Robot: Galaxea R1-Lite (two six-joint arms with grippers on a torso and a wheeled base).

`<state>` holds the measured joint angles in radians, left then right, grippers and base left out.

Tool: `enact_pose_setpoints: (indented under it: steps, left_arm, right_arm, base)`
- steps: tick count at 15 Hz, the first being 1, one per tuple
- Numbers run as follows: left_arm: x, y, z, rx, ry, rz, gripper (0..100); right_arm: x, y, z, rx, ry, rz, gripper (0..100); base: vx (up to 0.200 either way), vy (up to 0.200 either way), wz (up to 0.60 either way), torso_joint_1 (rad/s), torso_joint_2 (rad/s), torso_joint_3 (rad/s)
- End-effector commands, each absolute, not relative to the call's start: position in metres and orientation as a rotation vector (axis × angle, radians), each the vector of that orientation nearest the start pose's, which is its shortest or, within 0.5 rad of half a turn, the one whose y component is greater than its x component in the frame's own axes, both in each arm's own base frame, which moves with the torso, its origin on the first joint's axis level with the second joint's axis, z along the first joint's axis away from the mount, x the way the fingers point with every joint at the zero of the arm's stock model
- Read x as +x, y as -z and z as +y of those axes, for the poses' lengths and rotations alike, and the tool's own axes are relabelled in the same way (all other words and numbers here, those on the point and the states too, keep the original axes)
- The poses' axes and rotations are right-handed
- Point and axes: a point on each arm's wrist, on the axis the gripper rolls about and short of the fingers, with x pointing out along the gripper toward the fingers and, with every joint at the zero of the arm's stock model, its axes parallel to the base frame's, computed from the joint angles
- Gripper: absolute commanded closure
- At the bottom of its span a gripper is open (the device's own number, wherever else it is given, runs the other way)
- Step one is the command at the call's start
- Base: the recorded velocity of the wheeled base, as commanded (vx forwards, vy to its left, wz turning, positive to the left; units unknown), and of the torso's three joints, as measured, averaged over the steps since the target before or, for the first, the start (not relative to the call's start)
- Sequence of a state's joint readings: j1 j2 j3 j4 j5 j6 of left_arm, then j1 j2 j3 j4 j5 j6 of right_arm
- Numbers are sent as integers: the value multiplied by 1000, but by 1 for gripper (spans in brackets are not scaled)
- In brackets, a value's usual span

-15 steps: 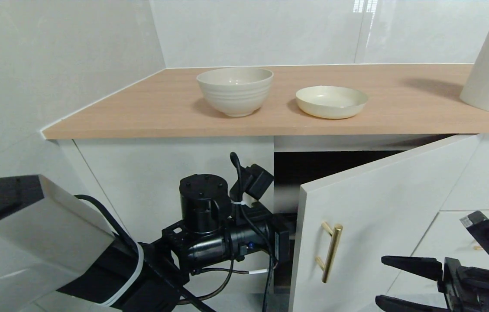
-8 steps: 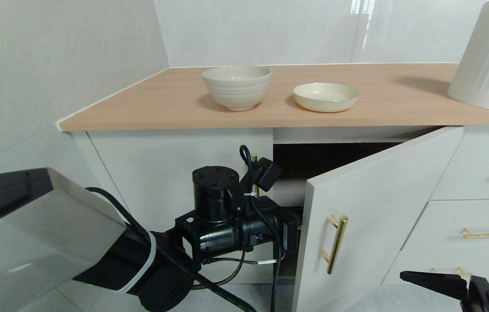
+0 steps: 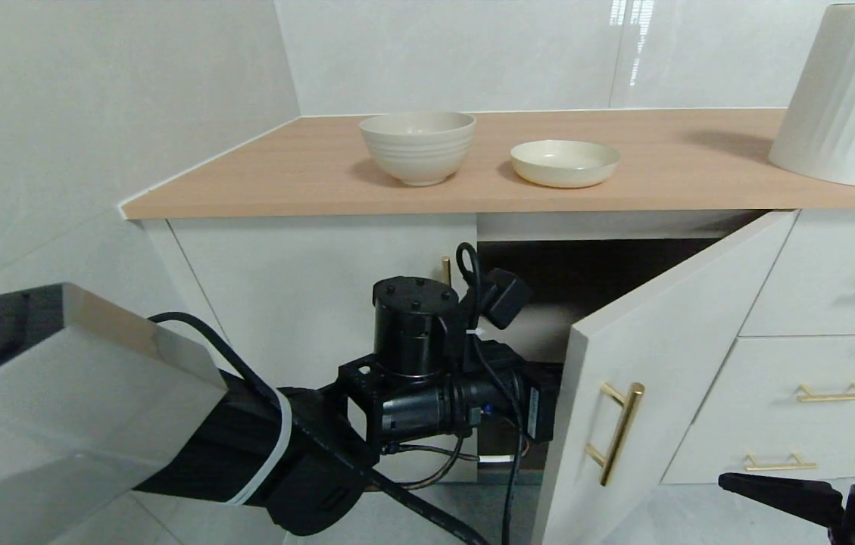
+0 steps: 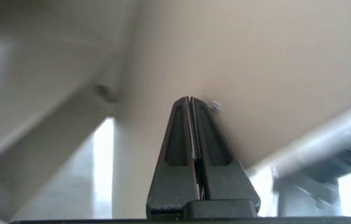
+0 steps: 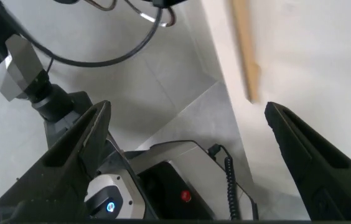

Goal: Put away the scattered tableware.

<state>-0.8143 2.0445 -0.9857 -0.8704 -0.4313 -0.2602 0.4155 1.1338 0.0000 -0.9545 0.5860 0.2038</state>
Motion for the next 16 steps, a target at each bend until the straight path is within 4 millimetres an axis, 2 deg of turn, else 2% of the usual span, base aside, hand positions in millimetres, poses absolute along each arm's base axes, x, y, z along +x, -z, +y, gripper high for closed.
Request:
enact_pose_setpoints:
  steps: [1,9,12,16]
  left_arm:
    - [253,-141,-293,-189,1231,338,100]
    - [248,-136,-300,-182,1229,350,100]
    - [250,-136,-303,-182,1229,347,100]
    - [248,-129,-311,-175,1240,366,100]
  right_arm:
    - [95,-131,55,200,-974,257,0]
    - [93,-133,54,199,-977,240,0]
    - [92,-133,53,199,-975,239,0]
    - [91,-134,53,198,-976,233,0]
  base:
    - [0,0,0,0,0,0]
    - [0,0,0,0,0,0]
    - [-200,0,0,4,4,5]
    - [0,0,0,0,0,0]
